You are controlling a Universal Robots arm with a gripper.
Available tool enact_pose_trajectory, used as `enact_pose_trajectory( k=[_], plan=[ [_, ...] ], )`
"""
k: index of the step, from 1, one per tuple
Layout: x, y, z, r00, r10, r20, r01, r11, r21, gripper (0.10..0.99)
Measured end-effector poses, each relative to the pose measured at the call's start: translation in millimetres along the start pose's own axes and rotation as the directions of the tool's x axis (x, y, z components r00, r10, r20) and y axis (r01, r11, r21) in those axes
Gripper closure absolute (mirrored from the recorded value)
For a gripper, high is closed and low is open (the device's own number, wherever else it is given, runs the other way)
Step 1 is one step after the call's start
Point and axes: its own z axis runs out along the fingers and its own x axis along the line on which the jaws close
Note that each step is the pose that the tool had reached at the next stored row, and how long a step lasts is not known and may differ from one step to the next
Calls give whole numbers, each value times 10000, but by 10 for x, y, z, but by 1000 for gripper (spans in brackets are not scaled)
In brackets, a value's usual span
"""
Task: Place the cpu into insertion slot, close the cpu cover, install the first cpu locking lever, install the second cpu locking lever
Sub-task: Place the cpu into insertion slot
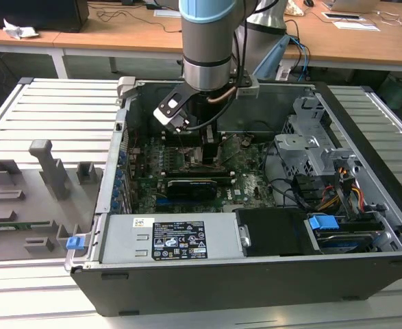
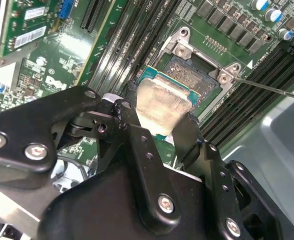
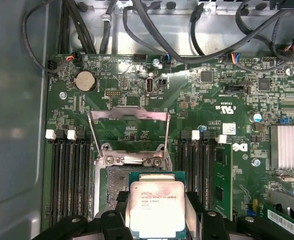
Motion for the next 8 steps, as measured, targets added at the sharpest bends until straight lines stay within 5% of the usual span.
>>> enact_pose_trajectory(
  k=[8],
  plan=[
    [126, -32, 95, 10000, 10, 1, -10, 10000, 0, 561]
  ],
)
